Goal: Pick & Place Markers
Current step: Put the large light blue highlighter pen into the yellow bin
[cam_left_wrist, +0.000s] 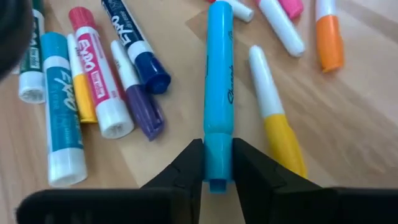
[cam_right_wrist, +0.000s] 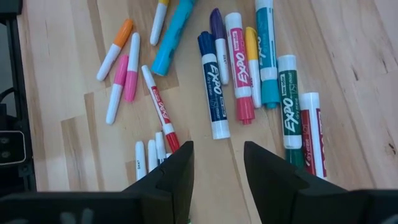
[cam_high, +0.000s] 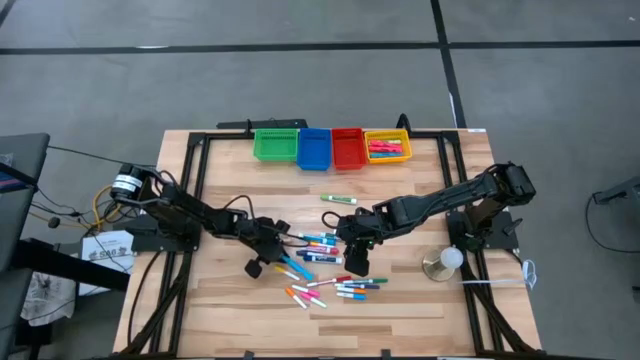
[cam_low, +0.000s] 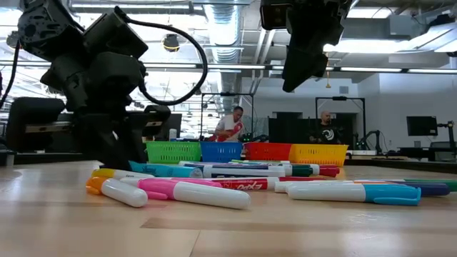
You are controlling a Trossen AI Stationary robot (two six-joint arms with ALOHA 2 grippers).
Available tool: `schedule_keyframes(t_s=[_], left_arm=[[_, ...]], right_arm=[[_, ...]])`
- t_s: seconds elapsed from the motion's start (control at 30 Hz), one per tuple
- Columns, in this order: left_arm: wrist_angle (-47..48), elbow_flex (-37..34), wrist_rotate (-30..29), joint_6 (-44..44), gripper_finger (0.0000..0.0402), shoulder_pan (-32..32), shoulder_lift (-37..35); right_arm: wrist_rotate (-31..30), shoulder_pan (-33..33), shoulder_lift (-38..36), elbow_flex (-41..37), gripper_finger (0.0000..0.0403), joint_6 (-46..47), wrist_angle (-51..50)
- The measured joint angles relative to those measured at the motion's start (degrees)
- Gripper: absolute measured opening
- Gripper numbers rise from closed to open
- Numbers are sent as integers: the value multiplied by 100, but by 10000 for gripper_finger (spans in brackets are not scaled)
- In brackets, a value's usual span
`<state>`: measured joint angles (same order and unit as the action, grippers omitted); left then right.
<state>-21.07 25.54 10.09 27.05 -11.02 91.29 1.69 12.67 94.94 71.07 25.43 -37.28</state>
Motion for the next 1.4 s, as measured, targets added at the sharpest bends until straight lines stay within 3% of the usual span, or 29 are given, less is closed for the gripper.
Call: schedule_keyframes(t_s=[0.17, 0.53, 0.8, 0.97, 1.23, 1.4], left_arm=[[-21, -4, -116, -97, 77, -127, -210], [99, -4, -939, -42, 78, -138, -1556], [430, -4, -1369, -174, 79, -138, -2200], [465, -4, -1503, -592, 80, -44, -2577], [-3, -4, -1525, -1324, 80, 517, -3038], [-873, -1, -1652, -2154, 80, 1141, -3347]], right_arm=[[0, 2, -2, 0, 129, 11, 4], [-2, 2, -7, 2, 129, 10, 702], [-253, 4, -211, 522, 129, -462, 794], [-879, 4, -731, 758, 129, -1024, 662], [-2479, -2, -1899, 733, 129, -2318, 614], [-2712, -193, -2336, 730, 129, -2880, 645]])
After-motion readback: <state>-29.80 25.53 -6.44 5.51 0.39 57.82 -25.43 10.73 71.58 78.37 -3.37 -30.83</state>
